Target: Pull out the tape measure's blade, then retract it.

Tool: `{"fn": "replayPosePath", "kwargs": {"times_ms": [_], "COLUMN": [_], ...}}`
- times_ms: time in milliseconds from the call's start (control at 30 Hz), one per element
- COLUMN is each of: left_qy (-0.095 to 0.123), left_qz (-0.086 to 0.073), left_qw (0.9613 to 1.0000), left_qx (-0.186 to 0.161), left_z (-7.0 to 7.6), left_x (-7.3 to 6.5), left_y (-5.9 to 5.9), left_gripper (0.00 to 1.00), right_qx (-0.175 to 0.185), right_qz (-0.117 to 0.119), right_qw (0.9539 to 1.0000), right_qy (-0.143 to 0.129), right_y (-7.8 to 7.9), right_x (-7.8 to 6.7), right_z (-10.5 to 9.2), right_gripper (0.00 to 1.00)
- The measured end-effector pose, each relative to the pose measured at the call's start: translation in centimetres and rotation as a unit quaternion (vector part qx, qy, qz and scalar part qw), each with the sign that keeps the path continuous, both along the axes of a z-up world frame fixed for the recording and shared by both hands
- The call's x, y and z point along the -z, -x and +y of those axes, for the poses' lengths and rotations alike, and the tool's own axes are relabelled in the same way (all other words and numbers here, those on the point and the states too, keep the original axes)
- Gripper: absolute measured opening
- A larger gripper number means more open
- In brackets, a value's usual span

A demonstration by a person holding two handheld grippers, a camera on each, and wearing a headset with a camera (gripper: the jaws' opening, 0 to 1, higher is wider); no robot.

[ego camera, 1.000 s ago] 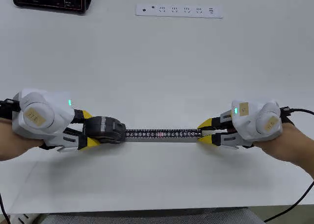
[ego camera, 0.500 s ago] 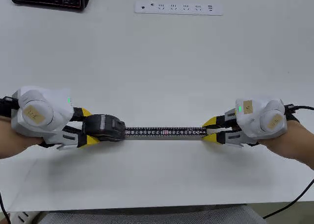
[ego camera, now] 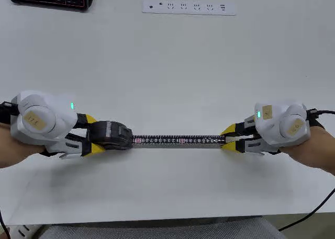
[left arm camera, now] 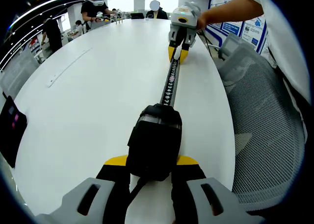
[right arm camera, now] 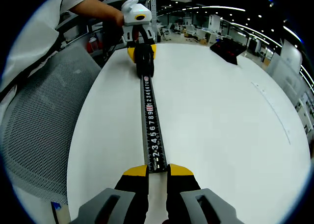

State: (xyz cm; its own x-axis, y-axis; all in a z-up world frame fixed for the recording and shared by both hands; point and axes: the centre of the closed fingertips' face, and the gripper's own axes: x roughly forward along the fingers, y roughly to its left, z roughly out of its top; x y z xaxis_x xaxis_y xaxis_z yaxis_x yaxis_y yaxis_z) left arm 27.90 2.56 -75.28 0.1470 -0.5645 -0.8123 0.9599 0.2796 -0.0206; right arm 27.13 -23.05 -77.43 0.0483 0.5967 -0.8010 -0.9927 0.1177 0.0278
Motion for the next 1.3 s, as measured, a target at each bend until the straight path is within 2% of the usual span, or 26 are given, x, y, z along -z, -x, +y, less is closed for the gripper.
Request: {"fn": "replayPosePath", "kwargs": {"times_ms": [400,933,1233,1300], "left_qy": [-0.001,-0.001,-0.005,-0.008], "left_qz": [0.000,0.000,0.000,-0.006], "left_qw": [1.0000,1.0000,0.9999,0.9999], "left_qx": [-0.001,0.000,-0.014,-0.012], "left_z": [0.0,-0.1,-0.1,-0.1], "left_x": [-0.1,0.0,0.0,0.0], "left_y": [0.0,0.0,-0.1,0.0], "left_gripper": [0.27,0.27,0.27,0.27], "right_qx": [0.001,0.004,0.015,0.018], "right_qz": [-0.001,0.001,0.004,0.008], "right_qw": [0.9999,0.9993,0.9992,0.9992], "right_qy": [0.012,0.038,0.037,0.036], "right_y": [-0.1,-0.2,-0.2,-0.2], "right_x": [-0.2,0.3,0.4,0.4], "right_z": [-1.0,-3.6,-3.6,-3.6], "right_gripper": [0.09,0.09,0.10,0.10]}}
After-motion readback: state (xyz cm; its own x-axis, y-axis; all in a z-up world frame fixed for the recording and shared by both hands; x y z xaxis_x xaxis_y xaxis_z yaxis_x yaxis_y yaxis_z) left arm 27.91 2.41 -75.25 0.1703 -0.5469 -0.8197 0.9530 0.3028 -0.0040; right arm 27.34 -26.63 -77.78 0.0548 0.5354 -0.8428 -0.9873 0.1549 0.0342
